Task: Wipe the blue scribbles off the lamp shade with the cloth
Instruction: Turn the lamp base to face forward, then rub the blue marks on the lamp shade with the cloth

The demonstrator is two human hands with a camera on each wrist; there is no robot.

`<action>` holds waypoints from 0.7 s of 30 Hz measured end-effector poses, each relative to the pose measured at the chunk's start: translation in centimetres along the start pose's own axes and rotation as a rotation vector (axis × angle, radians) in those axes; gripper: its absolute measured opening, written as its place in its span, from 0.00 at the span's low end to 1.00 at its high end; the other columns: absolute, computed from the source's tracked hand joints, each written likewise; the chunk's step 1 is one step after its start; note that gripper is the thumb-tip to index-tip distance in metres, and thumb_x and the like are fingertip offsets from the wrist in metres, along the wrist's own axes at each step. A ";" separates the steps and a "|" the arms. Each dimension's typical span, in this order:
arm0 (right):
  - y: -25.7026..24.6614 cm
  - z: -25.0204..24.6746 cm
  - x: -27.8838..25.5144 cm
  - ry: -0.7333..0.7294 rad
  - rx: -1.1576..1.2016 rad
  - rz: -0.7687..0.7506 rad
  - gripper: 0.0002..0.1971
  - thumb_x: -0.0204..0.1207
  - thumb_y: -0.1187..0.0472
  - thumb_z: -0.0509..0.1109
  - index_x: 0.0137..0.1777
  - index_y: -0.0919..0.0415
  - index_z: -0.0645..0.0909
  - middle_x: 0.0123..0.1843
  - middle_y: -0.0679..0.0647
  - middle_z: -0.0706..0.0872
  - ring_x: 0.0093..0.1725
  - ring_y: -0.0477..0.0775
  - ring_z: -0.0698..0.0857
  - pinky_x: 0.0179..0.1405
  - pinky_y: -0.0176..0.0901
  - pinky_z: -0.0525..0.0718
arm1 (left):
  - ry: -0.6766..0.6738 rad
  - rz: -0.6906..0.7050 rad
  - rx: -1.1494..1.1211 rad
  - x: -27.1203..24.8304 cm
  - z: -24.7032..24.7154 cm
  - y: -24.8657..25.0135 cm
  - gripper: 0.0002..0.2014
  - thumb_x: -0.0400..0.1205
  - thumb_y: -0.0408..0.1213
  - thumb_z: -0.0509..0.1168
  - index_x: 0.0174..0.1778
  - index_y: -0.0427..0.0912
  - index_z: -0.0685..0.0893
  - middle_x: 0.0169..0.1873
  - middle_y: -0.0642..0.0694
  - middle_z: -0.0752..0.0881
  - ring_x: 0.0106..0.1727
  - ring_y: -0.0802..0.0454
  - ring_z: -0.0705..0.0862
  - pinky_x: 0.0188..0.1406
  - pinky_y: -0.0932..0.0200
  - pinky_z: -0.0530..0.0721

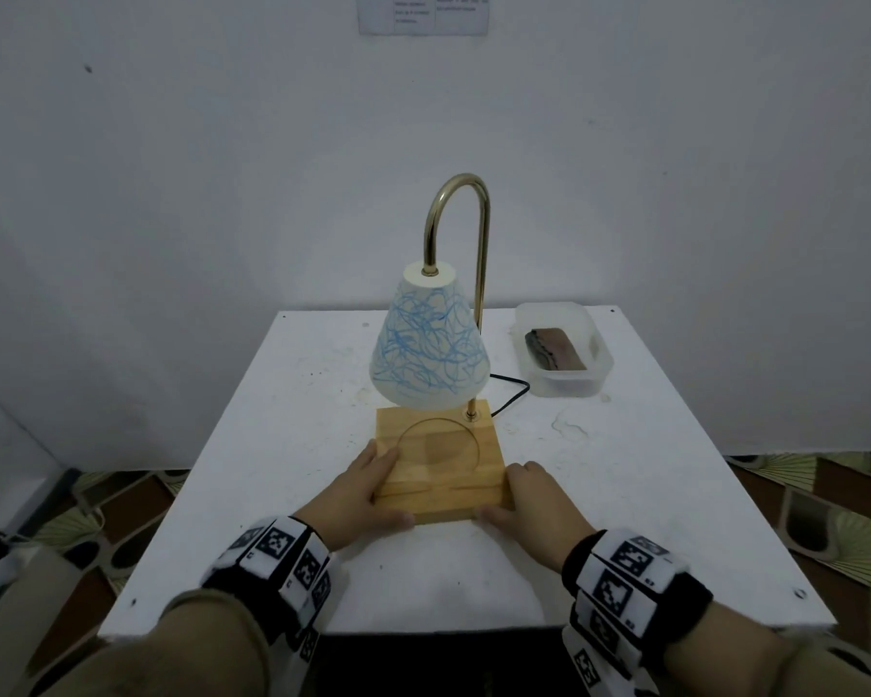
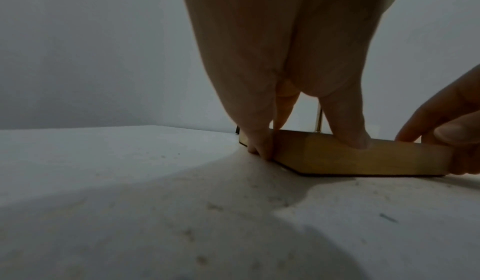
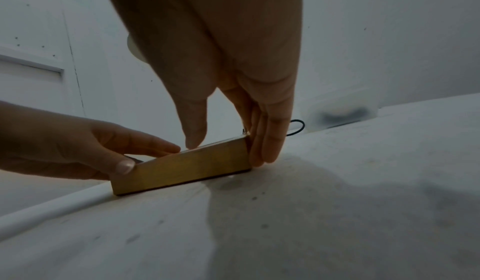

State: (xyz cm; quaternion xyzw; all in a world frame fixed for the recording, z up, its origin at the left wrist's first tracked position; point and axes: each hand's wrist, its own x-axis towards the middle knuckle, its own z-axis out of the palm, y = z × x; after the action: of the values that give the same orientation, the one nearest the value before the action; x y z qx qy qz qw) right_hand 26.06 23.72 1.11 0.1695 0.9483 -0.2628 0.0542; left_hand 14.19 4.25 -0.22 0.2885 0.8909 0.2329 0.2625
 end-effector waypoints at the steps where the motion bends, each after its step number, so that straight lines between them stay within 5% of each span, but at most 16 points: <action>1: 0.0 -0.1 0.1 -0.005 -0.011 0.001 0.16 0.78 0.48 0.67 0.47 0.58 0.66 0.49 0.53 0.69 0.43 0.49 0.71 0.27 0.30 0.64 | -0.003 0.003 0.005 0.0 -0.1 0.0 0.48 0.75 0.52 0.71 0.83 0.51 0.47 0.83 0.46 0.40 0.83 0.51 0.47 0.82 0.55 0.54; 8: 0.4 -0.2 0.3 -0.028 0.000 -0.011 0.18 0.78 0.49 0.67 0.36 0.52 0.62 0.44 0.51 0.70 0.43 0.50 0.71 0.28 0.31 0.64 | -0.026 0.014 -0.008 0.4 -0.1 -0.5 0.48 0.75 0.52 0.71 0.83 0.53 0.47 0.83 0.48 0.39 0.83 0.52 0.48 0.82 0.54 0.56; 11: 0.8 -0.8 0.8 -0.004 0.053 -0.029 0.14 0.78 0.49 0.67 0.48 0.61 0.76 0.48 0.55 0.78 0.46 0.51 0.75 0.35 0.36 0.68 | -0.035 0.014 0.026 0.5 -0.2 -0.6 0.48 0.75 0.54 0.70 0.83 0.53 0.46 0.83 0.48 0.39 0.83 0.52 0.47 0.81 0.54 0.56; 15: 1.4 -2.9 2.8 0.161 0.092 -0.039 0.21 0.78 0.49 0.67 0.63 0.65 0.78 0.54 0.58 0.81 0.48 0.49 0.76 0.44 0.37 0.69 | -0.005 0.028 -0.014 0.4 -0.5 -0.5 0.54 0.64 0.63 0.68 0.83 0.51 0.51 0.83 0.48 0.44 0.83 0.55 0.49 0.81 0.53 0.59; 21: 4.6 -7.0 8.4 0.437 0.051 -0.033 0.18 0.80 0.56 0.66 0.65 0.66 0.77 0.64 0.60 0.79 0.62 0.59 0.76 0.55 0.44 0.73 | 0.085 0.132 -0.072 -0.2 -0.3 0.0 0.49 0.65 0.61 0.67 0.81 0.49 0.57 0.75 0.64 0.53 0.76 0.65 0.58 0.68 0.78 0.63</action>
State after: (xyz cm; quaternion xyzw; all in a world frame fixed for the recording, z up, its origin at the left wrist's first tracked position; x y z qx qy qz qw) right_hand 19.72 33.54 3.26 0.2083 0.9331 -0.2447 -0.1614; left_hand 14.15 4.02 0.09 0.3269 0.8713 0.2936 0.2186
